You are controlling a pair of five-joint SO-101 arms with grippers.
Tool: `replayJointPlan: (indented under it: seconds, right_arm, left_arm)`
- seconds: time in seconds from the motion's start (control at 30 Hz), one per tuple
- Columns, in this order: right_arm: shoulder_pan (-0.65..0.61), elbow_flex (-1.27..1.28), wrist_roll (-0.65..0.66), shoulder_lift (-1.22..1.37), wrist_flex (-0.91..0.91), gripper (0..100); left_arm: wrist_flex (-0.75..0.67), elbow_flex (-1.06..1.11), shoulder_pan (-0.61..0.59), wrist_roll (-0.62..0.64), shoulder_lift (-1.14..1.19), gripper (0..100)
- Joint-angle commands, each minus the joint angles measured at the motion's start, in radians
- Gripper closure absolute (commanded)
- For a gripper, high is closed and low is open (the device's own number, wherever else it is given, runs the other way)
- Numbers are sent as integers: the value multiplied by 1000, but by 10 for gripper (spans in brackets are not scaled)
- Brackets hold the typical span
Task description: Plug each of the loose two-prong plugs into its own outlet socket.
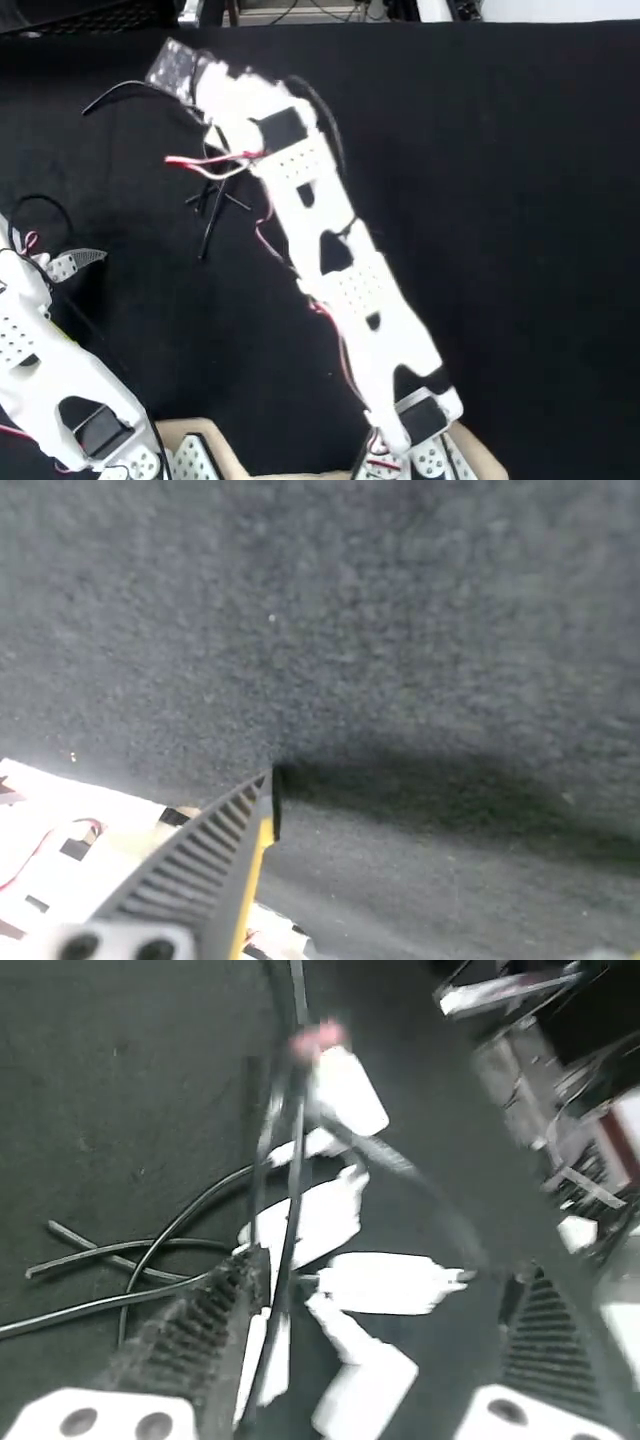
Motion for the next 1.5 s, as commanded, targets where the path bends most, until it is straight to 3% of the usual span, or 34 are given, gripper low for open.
replayJointPlan:
  seconds: [0.0, 0.17, 0.4, 0.57, 0.7, 0.9, 1.07, 1.47]
  right_arm:
    - [-3, -53, -9, -222, 54, 636]
    - [14, -53, -5, -426, 155, 637]
    - [222, -45, -9, -578, 370, 638]
    - [466, -51, -72, -628, 367, 638]
    - [555, -41, -86, -711, 368, 638]
    - [664, -39, -87, -808, 370, 638]
    - [758, -41, -157, -863, 370, 638]
    - [924, -41, -468, -1010, 370, 638]
  left_arm:
    - [2, -30, -19, 6, -6, 399]
    - [2, -30, -19, 5, -6, 399]
    - [2, -30, -18, 5, -5, 399]
    - [2, -30, -12, -38, -6, 399]
    - [2, -24, 36, -175, -8, 399]
    - [2, -19, 91, -180, -91, 400]
    - [2, 42, 97, -183, -304, 400]
    - [2, 378, 186, -195, -1200, 397]
